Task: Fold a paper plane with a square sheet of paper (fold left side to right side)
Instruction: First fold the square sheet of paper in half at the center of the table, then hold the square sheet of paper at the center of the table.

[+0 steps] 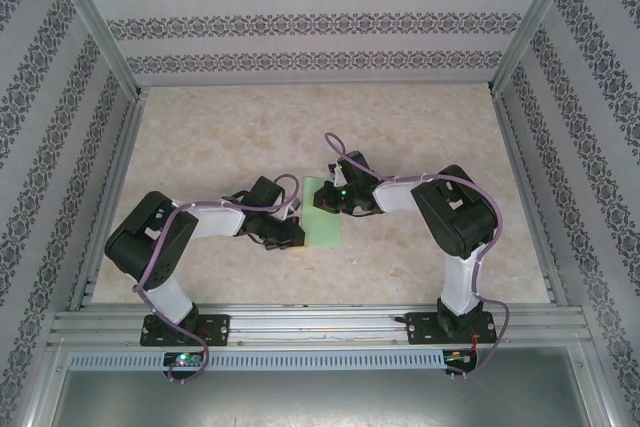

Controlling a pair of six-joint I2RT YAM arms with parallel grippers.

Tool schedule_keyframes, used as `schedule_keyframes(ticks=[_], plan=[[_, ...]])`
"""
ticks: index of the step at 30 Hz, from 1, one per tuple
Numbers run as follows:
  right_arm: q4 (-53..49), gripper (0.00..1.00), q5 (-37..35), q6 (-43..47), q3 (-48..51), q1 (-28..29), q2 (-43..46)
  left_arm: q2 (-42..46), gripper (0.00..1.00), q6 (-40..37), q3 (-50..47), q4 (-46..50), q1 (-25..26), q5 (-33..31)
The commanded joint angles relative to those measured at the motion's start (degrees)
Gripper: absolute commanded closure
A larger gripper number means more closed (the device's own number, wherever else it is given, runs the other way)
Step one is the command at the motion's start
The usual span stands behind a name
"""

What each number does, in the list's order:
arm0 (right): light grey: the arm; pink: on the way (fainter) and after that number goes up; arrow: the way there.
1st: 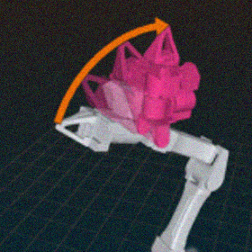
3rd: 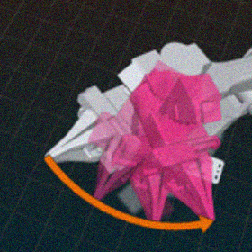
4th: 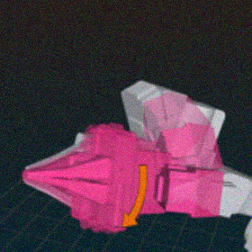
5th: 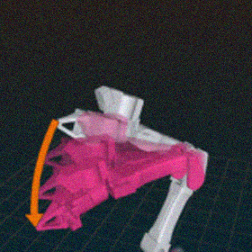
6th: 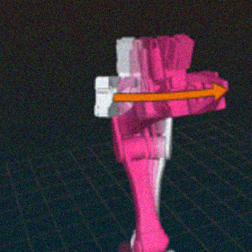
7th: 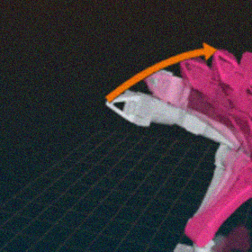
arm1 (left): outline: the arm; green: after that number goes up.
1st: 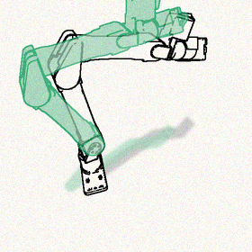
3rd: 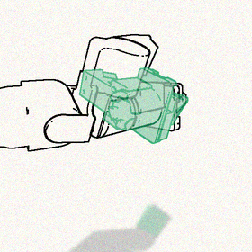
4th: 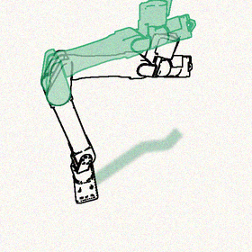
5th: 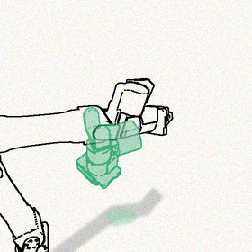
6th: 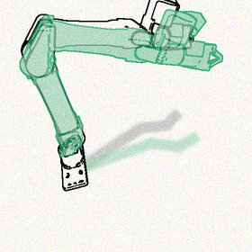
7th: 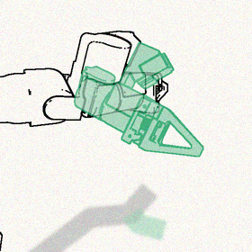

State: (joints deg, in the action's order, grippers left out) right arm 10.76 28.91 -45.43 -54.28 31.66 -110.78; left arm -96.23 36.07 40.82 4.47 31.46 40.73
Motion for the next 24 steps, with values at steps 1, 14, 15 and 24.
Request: schedule_keyframes(ticks=[1, 14, 15, 24], plan=[[-7.16, 1.0, -5.89, 2.22, 1.37, -0.55, -2.85, 1.27, 0.95, 0.22, -1.47, 8.37, 1.3, 1.12], [-6.98, 1.0, -5.53, 2.55, 1.67, -0.21, -2.22, -2.12, 0.96, -6.35, 14.63, 14.87, -4.45, 2.29], [-6.99, 1.0, -5.53, 2.56, 1.64, -0.21, -2.23, -3.47, 0.96, -6.98, 15.83, 15.1, -4.89, 1.97], [-7.03, 1.0, -5.35, 2.43, 1.42, -0.07, -2.36, -11.78, 0.96, -8.54, 20.51, 12.8, -5.45, 1.1]])
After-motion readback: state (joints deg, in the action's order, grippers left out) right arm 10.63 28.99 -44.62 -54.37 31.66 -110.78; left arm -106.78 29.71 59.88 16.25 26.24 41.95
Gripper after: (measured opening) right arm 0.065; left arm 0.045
